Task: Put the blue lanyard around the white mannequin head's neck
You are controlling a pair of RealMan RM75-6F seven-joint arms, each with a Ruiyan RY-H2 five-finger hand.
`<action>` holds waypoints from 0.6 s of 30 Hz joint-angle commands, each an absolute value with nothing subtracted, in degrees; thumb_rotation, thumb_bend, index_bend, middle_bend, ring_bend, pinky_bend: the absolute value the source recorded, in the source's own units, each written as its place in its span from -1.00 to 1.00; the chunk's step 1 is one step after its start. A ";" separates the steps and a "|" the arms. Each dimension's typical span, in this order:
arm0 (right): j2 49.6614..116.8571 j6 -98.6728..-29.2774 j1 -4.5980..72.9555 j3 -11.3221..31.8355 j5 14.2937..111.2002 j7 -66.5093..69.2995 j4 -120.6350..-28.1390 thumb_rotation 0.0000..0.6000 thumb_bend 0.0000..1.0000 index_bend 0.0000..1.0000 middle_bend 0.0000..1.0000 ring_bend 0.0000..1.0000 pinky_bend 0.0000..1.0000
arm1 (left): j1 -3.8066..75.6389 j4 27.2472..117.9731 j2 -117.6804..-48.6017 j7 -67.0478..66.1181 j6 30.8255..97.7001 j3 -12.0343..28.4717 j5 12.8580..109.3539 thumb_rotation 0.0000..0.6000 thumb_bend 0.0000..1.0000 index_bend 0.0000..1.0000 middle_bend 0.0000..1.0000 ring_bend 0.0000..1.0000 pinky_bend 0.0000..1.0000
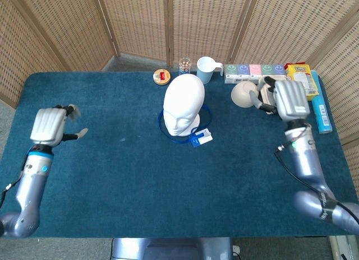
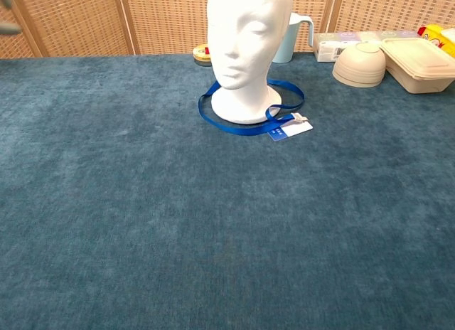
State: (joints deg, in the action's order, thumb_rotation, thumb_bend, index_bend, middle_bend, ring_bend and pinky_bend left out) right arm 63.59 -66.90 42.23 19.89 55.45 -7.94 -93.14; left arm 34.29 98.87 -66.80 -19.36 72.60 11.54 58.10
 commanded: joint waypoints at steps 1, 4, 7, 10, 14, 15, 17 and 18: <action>62.09 -68.76 39.33 17.93 57.85 -6.50 -94.57 -0.64 -0.13 -0.01 0.70 0.99 1.00 | 30.40 99.49 -64.80 -15.22 74.79 8.87 61.69 0.58 -0.62 -0.08 0.09 -0.03 0.22; 61.54 -69.94 37.71 17.25 59.00 -5.76 -95.24 -0.64 -0.12 0.01 0.69 0.97 1.00 | 28.38 99.20 -64.30 -13.28 76.11 7.74 63.33 0.58 -0.62 -0.08 0.09 -0.04 0.21; 60.30 -71.95 35.09 16.08 61.26 -4.96 -96.64 -0.65 -0.11 0.02 0.67 0.95 1.00 | 25.12 98.19 -63.70 -10.29 78.34 5.98 65.86 0.59 -0.62 -0.08 0.09 -0.03 0.21; 59.01 -73.32 32.82 14.79 62.63 -5.01 -97.47 -0.66 -0.10 0.02 0.66 0.92 1.00 | 22.11 96.75 -63.28 -7.98 80.32 4.55 67.03 0.59 -0.62 -0.08 0.09 -0.03 0.21; 57.27 -76.01 29.10 12.92 65.32 -3.79 -98.71 -0.65 -0.08 0.04 0.65 0.90 1.00 | 17.70 93.76 -63.28 -2.77 83.84 3.04 69.35 0.59 -0.62 -0.08 0.09 -0.04 0.21; 58.41 -76.08 29.07 12.20 66.16 -4.75 -99.43 -0.65 -0.08 0.04 0.65 0.90 1.00 | 17.13 93.31 -63.34 -2.07 84.22 2.90 69.61 0.60 -0.62 -0.08 0.09 -0.04 0.20; 59.65 -78.44 27.74 11.71 66.47 -6.56 -99.74 -0.64 -0.07 0.05 0.65 0.89 1.00 | 15.56 92.17 -63.48 -0.29 85.17 2.50 70.27 0.60 -0.62 -0.08 0.09 -0.04 0.20; 59.89 -79.35 27.02 11.41 66.78 -7.00 -99.93 -0.64 -0.07 0.05 0.64 0.88 1.00 | 14.84 91.69 -63.54 0.41 85.54 2.29 70.55 0.60 -0.62 -0.08 0.09 -0.04 0.20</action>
